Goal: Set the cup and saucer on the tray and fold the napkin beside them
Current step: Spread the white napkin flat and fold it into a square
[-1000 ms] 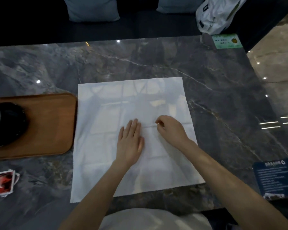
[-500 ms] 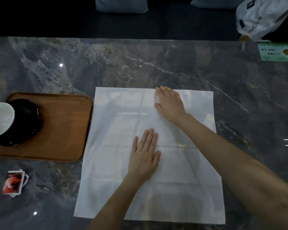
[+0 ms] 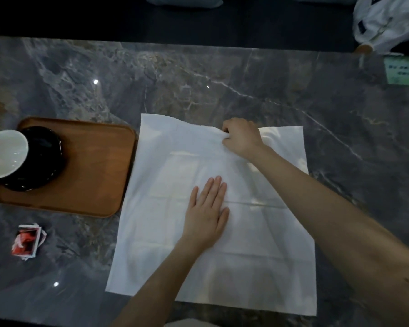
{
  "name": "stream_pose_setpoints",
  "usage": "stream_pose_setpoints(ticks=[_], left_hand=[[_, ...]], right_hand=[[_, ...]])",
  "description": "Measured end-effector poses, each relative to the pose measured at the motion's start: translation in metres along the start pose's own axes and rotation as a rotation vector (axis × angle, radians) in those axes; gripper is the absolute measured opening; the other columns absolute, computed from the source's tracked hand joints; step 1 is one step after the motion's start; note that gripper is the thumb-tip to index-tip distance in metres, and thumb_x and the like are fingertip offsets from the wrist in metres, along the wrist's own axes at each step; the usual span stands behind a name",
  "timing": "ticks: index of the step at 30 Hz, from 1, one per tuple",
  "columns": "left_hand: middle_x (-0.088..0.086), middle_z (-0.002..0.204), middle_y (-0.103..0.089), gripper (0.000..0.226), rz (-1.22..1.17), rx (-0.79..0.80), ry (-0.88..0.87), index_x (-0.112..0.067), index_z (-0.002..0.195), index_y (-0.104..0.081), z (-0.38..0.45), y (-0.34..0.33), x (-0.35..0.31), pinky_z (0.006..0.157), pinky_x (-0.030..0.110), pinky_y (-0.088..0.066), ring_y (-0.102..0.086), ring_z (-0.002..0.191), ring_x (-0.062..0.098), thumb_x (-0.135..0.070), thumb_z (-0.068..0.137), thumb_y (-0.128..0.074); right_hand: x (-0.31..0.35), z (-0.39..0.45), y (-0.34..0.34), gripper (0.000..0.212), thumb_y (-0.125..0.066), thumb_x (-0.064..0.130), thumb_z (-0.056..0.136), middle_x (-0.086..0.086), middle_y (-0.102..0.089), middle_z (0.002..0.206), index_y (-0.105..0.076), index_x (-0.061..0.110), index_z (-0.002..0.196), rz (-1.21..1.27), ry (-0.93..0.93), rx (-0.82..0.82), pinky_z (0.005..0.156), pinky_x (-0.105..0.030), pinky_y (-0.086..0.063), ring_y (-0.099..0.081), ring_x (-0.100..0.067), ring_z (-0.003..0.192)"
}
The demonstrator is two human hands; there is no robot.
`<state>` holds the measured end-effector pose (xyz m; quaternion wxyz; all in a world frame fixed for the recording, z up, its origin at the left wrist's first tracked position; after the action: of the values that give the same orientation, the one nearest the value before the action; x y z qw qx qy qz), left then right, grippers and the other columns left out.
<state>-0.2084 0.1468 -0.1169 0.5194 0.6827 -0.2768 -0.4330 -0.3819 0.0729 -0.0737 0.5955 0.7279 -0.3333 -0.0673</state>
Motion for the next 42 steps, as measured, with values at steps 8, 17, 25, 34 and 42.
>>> stream_pose_setpoints(ticks=[8, 17, 25, 34, 42], left_hand=[[0.021, 0.127, -0.055, 0.061, -0.024, -0.332, 0.076, -0.005, 0.123, -0.049, 0.051, 0.103, 0.013, 0.089, 0.045, -0.048, -0.055, 0.114, 0.037, -0.015, 0.067, -0.072], [0.005, 0.069, -0.071, 0.016, 0.183, -0.288, -0.078, -0.013, 0.070, -0.071, 0.059, 0.128, 0.028, 0.098, 0.037, -0.025, -0.066, 0.080, 0.026, -0.002, 0.067, -0.061], [0.010, 0.068, -0.069, 0.016, 0.230, -0.283, -0.214, -0.008, 0.067, -0.070, 0.021, 0.144, 0.063, 0.058, 0.031, -0.042, -0.063, 0.062, 0.029, 0.002, 0.058, -0.061], [0.021, 0.104, -0.070, 0.030, 0.120, -0.273, -0.243, -0.001, 0.093, -0.071, -0.015, 0.143, 0.087, 0.062, 0.043, -0.057, -0.067, 0.093, 0.038, 0.010, 0.067, -0.060], [0.015, 0.084, -0.074, 0.026, 0.069, -0.435, -0.237, -0.003, 0.080, -0.073, -0.065, 0.152, 0.101, 0.066, 0.033, -0.047, -0.070, 0.077, 0.032, 0.002, 0.070, -0.049]], right_hand=[[0.026, -0.055, 0.026, 0.013, -0.054, 0.008, 0.080, -0.017, -0.065, 0.091, -0.043, 0.016, 0.077, 0.001, 0.247, -0.087, 0.063, -0.032, -0.029, -0.058, -0.037, 0.084], [0.007, -0.116, 0.024, 0.020, -0.052, 0.011, 0.084, -0.012, -0.064, 0.106, -0.058, 0.011, 0.102, -0.061, 0.206, -0.049, 0.072, -0.037, -0.042, -0.059, -0.033, 0.099], [-0.055, -0.170, 0.016, 0.023, -0.045, 0.007, 0.088, -0.010, -0.065, 0.105, -0.063, 0.009, 0.102, -0.239, -0.020, -0.078, 0.071, -0.035, -0.043, -0.057, -0.030, 0.103], [-0.093, -0.221, -0.003, 0.022, -0.047, 0.008, 0.086, -0.008, -0.067, 0.095, -0.066, 0.010, 0.096, -0.346, -0.272, -0.110, 0.061, -0.031, -0.037, -0.053, -0.026, 0.099], [-0.083, -0.280, 0.012, 0.013, -0.070, -0.011, 0.065, -0.013, -0.069, 0.065, -0.068, 0.001, 0.069, -0.169, -0.287, -0.540, 0.057, -0.037, -0.044, -0.059, -0.035, 0.071]])
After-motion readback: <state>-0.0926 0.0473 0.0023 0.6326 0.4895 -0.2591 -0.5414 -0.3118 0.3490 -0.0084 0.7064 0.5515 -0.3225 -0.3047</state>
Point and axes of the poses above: each hand's wrist, its own z-axis towards the middle knuckle, its own y-axis out of the back of the hand, x = y × z, the point moved 9 cm from there along z, towards the middle knuckle
